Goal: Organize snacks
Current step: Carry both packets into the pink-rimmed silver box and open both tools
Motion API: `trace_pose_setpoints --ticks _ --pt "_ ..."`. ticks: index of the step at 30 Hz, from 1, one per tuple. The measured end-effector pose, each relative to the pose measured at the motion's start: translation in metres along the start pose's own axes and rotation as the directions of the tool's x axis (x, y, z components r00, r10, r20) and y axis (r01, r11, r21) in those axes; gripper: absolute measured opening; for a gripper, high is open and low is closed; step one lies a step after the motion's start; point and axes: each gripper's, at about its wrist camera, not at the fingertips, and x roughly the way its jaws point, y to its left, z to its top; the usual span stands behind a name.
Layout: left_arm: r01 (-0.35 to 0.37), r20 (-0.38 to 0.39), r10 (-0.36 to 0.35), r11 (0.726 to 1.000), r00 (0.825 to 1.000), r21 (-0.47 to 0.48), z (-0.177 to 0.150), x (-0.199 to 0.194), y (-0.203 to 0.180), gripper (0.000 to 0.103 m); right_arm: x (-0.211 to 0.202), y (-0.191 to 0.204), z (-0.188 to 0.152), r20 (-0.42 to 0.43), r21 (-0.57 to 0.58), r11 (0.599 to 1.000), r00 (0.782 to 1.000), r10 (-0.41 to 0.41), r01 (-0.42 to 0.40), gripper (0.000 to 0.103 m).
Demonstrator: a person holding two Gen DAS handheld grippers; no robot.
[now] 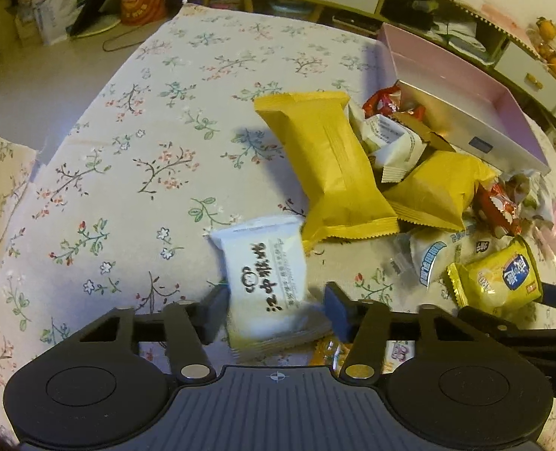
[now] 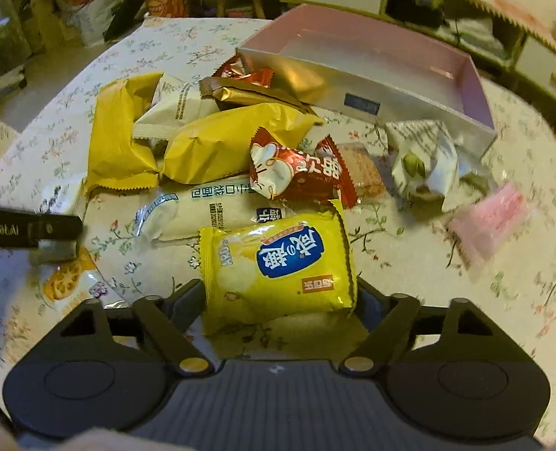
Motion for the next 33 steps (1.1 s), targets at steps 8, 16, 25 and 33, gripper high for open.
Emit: trace_pose_setpoints --ticks 8,16,25,33 --pt "0.022 0.038 -0.022 1.0 0.999 -0.011 0.003 -0.011 0.004 0.038 -0.01 0.003 0.0 0.036 -0.05 0.999 0.999 -0.004 0.006 0.066" --pt "0.071 0.093 -0.071 0.997 0.993 -0.002 0.006 -0.035 0.008 0.038 -0.028 -0.001 0.003 0.071 -0.022 0.999 0.997 0.036 -0.034 0.066" --pt "0.127 0.134 -0.129 0.992 0.983 0.022 0.019 -0.054 -0.004 0.038 -0.046 -0.016 0.015 0.126 0.028 0.998 0.991 0.05 -0.054 0.066" --pt "0.159 0.152 -0.175 0.981 0.973 0.111 0.06 -0.049 -0.038 0.038 -0.048 -0.049 0.049 0.181 0.074 0.997 0.983 -0.022 0.008 0.066"
